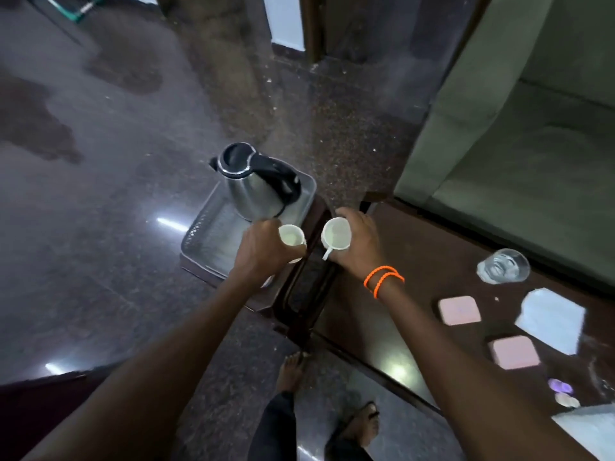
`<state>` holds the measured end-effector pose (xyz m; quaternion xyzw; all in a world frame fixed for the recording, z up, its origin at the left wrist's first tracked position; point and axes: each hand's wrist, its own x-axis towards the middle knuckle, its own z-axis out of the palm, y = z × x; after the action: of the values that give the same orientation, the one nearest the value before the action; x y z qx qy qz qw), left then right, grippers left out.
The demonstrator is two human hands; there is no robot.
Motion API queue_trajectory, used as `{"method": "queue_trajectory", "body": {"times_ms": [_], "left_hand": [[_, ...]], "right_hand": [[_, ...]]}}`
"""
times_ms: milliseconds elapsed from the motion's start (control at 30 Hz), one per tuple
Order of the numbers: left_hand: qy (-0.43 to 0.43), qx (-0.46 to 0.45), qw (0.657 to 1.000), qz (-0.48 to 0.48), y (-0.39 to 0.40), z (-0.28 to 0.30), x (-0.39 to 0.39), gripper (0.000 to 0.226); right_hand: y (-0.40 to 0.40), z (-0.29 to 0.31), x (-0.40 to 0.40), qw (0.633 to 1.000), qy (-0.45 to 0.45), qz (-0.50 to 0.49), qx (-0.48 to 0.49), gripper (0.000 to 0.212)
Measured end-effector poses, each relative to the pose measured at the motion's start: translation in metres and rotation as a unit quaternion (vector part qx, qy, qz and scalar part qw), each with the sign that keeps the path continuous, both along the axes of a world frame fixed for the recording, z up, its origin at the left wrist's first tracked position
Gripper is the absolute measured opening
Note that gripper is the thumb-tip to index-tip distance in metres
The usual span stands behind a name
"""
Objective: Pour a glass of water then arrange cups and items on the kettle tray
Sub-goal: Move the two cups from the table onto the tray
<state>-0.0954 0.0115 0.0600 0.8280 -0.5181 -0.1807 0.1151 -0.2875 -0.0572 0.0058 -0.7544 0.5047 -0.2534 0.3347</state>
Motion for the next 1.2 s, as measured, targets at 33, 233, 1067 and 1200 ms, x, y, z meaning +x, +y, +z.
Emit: {"method": "queue_trajectory", "body": {"times_ms": [33,233,1067,1200], "left_hand": [[-0.003,0.005,1.0,0.008,0.005,0.0,0.015,0.058],[-0.037,0.011,0.998,0.042,0.016,-0.006,0.103,0.059],[-0.028,0.043,0.999,-0.017,-0.052,-0.091,0.218,0.065],[-0.042,0.014,0.999,-0.032,-0.044,-0.101,0.214,0.062]], "right_hand": [[0.002,0.001,0.016,1.0,-0.002,0.009,0.004,0.084],[0.012,-0.002,0.108,0.998,-0.014,0.048,0.026,0.074],[-0.011,-0.082,0.185,0.969,0.243,-0.055,0.001,0.078],[-0.008,-0.084,0.182,0.968,0.247,-0.044,0.0,0.067]]}}
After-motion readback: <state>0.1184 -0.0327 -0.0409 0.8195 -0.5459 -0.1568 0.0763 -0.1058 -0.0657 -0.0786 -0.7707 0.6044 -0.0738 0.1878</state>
